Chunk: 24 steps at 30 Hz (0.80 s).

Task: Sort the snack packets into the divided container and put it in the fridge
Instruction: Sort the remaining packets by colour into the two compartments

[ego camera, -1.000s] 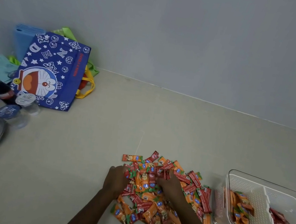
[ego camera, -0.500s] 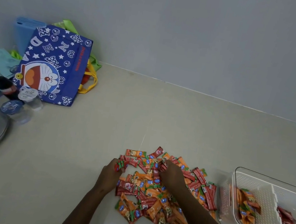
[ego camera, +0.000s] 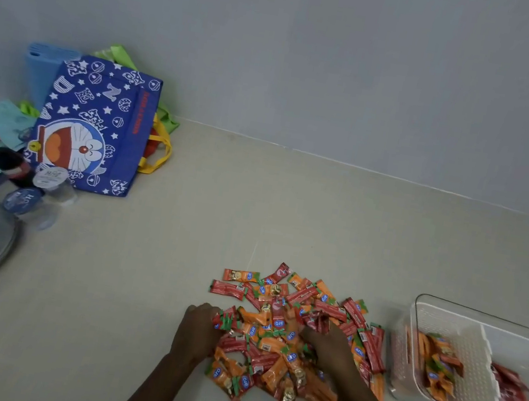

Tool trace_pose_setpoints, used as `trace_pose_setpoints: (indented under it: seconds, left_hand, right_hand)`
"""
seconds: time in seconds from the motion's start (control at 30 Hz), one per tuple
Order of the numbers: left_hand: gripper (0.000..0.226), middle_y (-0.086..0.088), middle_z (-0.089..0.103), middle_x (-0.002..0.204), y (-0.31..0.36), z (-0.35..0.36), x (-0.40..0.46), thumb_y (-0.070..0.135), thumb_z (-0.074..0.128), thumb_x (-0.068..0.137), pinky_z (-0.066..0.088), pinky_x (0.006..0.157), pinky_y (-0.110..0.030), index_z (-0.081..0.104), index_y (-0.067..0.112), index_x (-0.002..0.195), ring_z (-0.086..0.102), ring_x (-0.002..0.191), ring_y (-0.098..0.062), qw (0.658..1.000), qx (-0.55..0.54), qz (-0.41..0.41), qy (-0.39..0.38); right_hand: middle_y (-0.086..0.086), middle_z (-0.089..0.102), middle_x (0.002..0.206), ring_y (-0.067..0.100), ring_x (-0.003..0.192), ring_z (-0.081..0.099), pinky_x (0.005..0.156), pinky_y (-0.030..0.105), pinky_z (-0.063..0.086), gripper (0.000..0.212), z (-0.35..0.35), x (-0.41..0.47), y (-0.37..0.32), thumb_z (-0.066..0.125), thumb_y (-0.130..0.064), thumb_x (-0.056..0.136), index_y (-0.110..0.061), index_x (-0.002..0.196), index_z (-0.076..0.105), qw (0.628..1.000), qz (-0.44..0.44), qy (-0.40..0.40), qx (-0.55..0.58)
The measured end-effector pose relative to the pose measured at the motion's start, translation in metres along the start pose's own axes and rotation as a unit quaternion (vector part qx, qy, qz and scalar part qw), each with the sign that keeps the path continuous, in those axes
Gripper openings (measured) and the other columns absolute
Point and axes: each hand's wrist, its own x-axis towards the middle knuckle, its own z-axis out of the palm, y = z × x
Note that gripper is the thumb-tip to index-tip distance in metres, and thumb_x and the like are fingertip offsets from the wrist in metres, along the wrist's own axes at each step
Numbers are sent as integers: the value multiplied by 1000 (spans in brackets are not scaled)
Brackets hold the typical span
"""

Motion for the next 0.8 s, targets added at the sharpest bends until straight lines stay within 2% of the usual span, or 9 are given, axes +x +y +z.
trace_pose_setpoints:
  seconds: [0.07,0.13,0.17,0.23,0.33,0.43,0.57,0.7,0.8]
  left_hand:
    - [20,2,70,79,14,-4,-4,34,69,83,53,74,-32,68,17,73,65,73,-14,994,-111,-3,2]
    - [6,5,74,82,38,-11,-16,30,71,84,59,71,-31,70,25,82,70,71,-5,968,-248,-14,-30]
    - [6,5,75,89,53,-15,-25,29,71,85,59,73,-29,68,29,90,71,76,-5,949,-309,-32,-55]
    - [23,6,74,99,82,-16,-38,35,71,84,58,82,-33,64,31,106,72,87,-11,914,-394,-59,-82]
    - [30,10,69,105,123,-16,-52,37,67,86,55,88,-38,57,33,115,67,96,-13,900,-427,-61,-66]
    - [28,12,66,100,161,-14,-63,35,66,88,49,76,-28,56,33,115,63,91,-8,892,-443,-51,-73]
    - [16,12,69,98,206,-10,-80,32,68,87,48,73,-23,61,36,100,64,92,-6,887,-453,-15,-86]
    - [20,12,70,97,236,4,-97,32,68,87,46,66,-17,62,30,106,65,88,-3,898,-433,-4,-82]
    - [23,4,71,96,257,12,-108,30,67,88,48,55,-12,63,24,110,67,84,-9,907,-415,0,-75]
  right_hand:
    - [4,75,93,24,83,72,73,34,56,17,-15,-18,4,66,-20,86,-17,103,67,994,25,-9,102]
    - [7,75,98,28,87,72,77,42,58,24,-28,-34,8,68,-21,84,-15,107,66,983,45,-6,177]
    - [9,75,98,29,88,73,80,45,58,25,-34,-41,12,69,-20,84,-14,109,66,978,51,3,204]
    - [9,75,100,29,90,72,84,48,56,27,-46,-57,16,69,-17,84,-13,111,65,969,42,12,243]
    - [8,74,103,27,95,71,90,48,54,30,-67,-82,16,68,-16,85,-12,115,64,961,12,17,275]
    - [8,75,100,26,94,71,86,45,55,26,-97,-101,15,69,-16,84,-13,110,66,956,-14,52,287]
    - [13,74,91,27,86,68,77,36,52,22,-166,-108,16,69,-15,83,-3,101,69,941,-46,111,316]
    - [14,71,86,27,77,62,64,27,45,17,-248,-82,35,64,-15,87,-3,98,67,929,-34,196,313]
    - [16,67,85,28,72,62,65,31,48,16,-289,-58,54,60,-13,88,-3,101,64,944,2,186,273]
